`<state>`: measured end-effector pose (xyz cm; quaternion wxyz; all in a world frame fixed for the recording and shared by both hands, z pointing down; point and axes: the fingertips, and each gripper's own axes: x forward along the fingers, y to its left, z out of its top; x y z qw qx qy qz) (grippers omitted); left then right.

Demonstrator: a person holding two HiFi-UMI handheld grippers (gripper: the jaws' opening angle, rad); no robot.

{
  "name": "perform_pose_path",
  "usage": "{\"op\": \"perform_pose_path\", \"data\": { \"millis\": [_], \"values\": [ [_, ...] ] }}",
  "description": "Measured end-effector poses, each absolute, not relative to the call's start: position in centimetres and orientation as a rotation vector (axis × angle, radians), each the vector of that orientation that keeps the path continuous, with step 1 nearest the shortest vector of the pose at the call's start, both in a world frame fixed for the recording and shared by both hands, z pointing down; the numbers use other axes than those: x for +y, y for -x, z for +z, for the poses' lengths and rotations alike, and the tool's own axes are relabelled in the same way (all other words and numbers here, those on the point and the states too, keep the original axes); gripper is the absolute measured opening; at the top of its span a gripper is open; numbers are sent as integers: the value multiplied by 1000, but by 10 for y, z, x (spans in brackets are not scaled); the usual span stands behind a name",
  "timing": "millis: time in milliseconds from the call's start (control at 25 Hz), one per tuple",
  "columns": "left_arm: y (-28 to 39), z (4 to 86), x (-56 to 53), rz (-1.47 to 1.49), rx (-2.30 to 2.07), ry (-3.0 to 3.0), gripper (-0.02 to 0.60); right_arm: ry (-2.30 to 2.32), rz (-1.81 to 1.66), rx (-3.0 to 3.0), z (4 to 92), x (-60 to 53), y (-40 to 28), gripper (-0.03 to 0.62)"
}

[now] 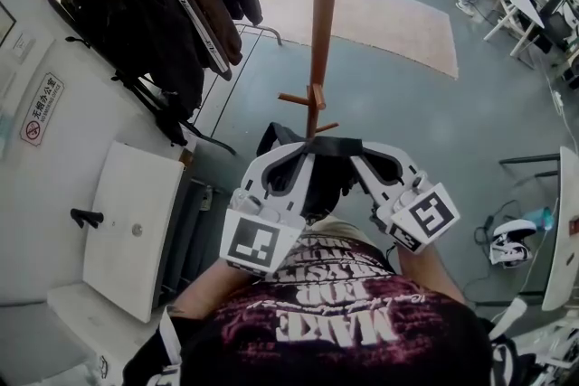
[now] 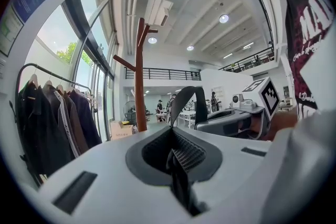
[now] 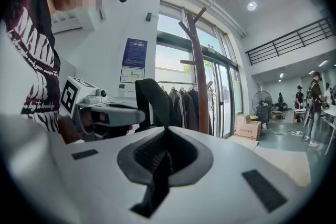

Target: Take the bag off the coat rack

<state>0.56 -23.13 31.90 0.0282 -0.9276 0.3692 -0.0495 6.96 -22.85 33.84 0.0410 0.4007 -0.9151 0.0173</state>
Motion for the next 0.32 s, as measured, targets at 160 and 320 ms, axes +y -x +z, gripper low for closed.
{"op": "perform_pose_path", "data": {
  "millis": [160,320],
  "values": [
    [-9,324,-238,-156,1158,2869,8,-1216,63,-2803,342,-234,-73,11],
    [-15,329,-245,-178,1141,2880,8,-1214,99,-2790,348,-239,-77,11]
  ]
}}
